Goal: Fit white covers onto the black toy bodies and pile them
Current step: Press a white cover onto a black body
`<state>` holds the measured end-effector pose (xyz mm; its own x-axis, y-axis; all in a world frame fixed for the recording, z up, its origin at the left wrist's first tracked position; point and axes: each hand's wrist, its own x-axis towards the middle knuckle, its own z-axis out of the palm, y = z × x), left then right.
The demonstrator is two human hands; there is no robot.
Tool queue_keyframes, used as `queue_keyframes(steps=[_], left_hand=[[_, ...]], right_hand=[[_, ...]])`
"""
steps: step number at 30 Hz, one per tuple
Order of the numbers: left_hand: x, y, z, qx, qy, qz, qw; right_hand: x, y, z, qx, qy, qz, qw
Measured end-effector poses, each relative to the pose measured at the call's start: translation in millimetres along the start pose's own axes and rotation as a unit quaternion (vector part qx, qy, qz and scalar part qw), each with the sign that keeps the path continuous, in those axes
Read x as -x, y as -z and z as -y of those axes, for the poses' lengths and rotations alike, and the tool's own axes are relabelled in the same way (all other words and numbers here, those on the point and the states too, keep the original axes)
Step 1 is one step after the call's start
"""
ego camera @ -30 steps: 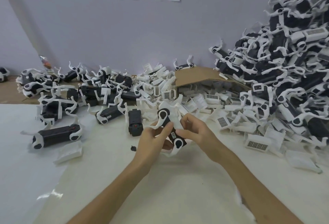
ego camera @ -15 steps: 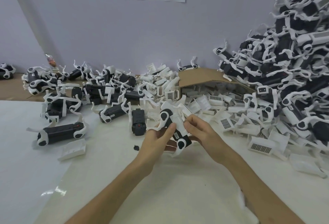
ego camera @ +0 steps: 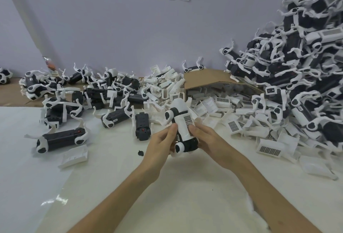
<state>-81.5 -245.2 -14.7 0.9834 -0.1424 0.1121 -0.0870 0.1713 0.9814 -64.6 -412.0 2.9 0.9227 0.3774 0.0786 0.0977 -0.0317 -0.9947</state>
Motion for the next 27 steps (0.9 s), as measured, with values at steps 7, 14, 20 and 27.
queue_keyframes(steps=[7,14,20,27], left_hand=[[2.7,-3.2,-1.4,-0.053,-0.051,0.060,0.995],[3.8,-6.3,3.3,-0.079,-0.079,0.071,0.991],[2.3,-5.9,6.6,-0.079,-0.083,0.066,0.991],[3.2,-2.2,13.0,-0.171,-0.116,0.086,0.975]], right_hand=[[0.1,-3.3,-0.9,0.018,-0.002,0.003,1.000],[-1.2,-7.5,-1.2,0.059,0.025,-0.035,0.997],[-0.8,-5.0,-2.4,0.058,0.045,-0.037,0.997],[1.4,-6.0,-1.0,-0.011,0.015,-0.034,0.999]])
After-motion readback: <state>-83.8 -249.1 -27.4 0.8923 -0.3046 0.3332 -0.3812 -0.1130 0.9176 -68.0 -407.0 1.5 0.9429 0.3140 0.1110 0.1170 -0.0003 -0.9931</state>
